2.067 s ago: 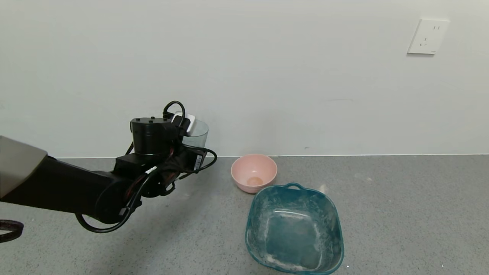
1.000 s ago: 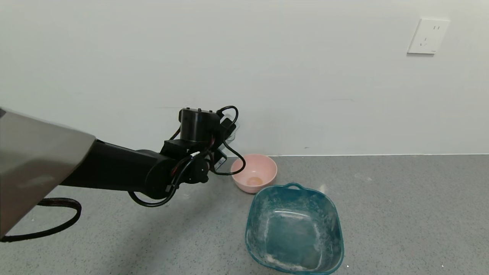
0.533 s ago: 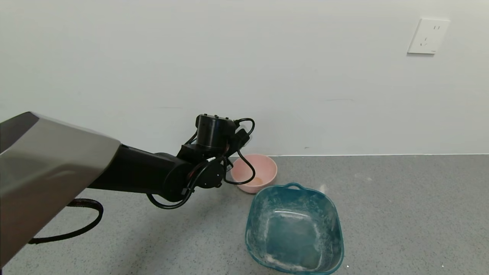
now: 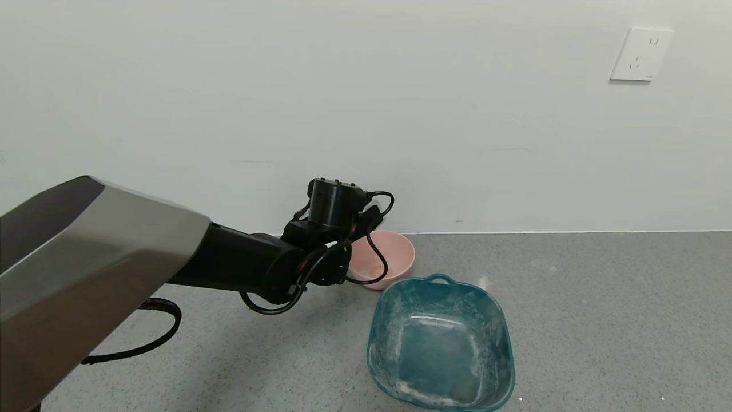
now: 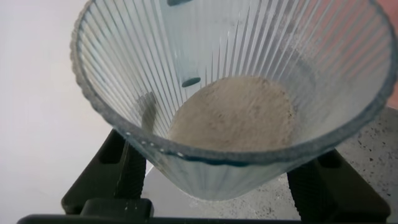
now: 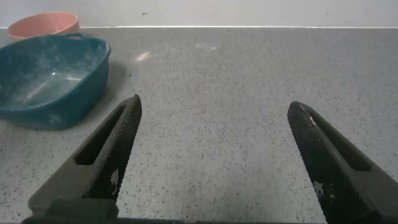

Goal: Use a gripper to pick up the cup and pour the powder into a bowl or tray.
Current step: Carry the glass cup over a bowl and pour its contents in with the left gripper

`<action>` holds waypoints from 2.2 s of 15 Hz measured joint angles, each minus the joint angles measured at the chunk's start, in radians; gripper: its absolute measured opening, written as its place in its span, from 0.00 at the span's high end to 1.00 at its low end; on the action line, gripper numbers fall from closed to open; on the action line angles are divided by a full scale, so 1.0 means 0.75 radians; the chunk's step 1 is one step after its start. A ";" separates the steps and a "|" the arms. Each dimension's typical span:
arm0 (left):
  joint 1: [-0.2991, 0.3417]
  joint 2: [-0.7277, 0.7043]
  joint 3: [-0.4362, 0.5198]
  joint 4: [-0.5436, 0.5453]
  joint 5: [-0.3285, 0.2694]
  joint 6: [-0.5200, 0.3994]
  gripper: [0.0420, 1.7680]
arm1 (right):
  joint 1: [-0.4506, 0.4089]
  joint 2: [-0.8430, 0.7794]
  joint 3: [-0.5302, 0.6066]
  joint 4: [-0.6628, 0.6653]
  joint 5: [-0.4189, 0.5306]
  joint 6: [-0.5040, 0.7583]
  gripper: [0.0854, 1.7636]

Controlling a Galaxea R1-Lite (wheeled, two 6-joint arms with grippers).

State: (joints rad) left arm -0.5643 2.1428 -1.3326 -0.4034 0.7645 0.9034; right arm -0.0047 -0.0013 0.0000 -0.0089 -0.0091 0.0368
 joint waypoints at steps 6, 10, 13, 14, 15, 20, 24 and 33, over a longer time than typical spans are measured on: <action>-0.007 0.029 -0.071 -0.005 0.017 0.167 0.28 | 0.000 0.000 0.000 0.000 0.000 0.000 0.03; -0.016 0.038 -0.076 -0.021 0.017 0.258 0.28 | 0.000 0.000 0.000 0.000 -0.001 0.000 0.03; -0.016 0.054 -0.096 -0.024 0.017 0.328 0.28 | 0.000 0.000 0.000 0.001 0.000 0.000 0.03; -0.017 0.060 -0.103 -0.024 0.017 0.350 0.28 | 0.000 0.000 0.000 0.000 0.000 0.000 0.03; -0.017 0.066 -0.108 -0.025 0.020 0.373 0.28 | 0.000 0.000 0.000 0.000 0.000 0.000 0.03; -0.017 0.110 -0.192 -0.028 0.064 0.504 0.28 | 0.000 0.000 0.000 0.000 0.000 0.000 0.03; -0.017 0.133 -0.234 -0.029 0.066 0.575 0.28 | 0.000 0.000 0.000 0.000 0.000 0.000 0.03; -0.020 0.161 -0.250 -0.028 0.126 0.710 0.28 | 0.000 0.000 0.000 0.000 0.000 0.000 0.03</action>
State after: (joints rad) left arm -0.5791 2.2634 -1.5202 -0.4247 0.8591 1.4360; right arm -0.0047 -0.0013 0.0000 -0.0089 -0.0091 0.0368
